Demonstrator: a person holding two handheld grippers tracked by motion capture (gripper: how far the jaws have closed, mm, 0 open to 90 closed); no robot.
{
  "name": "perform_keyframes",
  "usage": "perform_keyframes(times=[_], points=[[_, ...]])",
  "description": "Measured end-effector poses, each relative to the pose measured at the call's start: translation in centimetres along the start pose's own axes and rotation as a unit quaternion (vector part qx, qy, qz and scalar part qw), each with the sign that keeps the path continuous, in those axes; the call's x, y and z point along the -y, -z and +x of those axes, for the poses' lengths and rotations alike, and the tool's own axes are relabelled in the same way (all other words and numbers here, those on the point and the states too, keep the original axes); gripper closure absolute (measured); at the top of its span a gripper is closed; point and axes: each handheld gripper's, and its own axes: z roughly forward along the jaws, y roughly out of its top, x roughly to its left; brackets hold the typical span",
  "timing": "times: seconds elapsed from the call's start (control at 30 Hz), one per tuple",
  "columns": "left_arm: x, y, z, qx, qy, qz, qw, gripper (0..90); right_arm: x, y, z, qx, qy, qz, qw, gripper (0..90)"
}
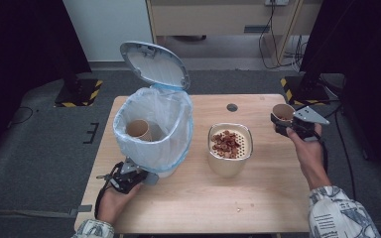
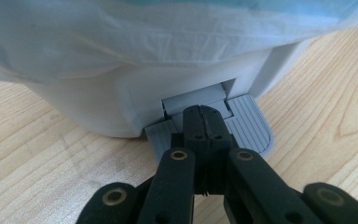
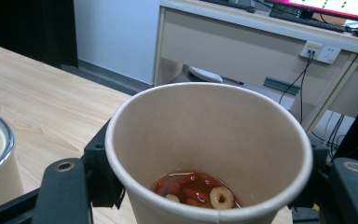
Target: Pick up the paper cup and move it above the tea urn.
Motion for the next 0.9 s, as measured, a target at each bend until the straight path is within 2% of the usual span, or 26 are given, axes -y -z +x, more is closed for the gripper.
perform_keyframes(times=[0.6,0.9], points=[[0.0,0.0,0.0,0.001,0.002,-0.001,1.0,90.0,-1.8,-2.6,0.4,-0.019,0.034,-0.008,0.9992,30.7],[0.0,-0.1,0.0,0.002,0.001,-0.001,1.0,90.0,-2.6,-3.4,1.1,-0.031,0.062,-0.019,0.9974,30.7]])
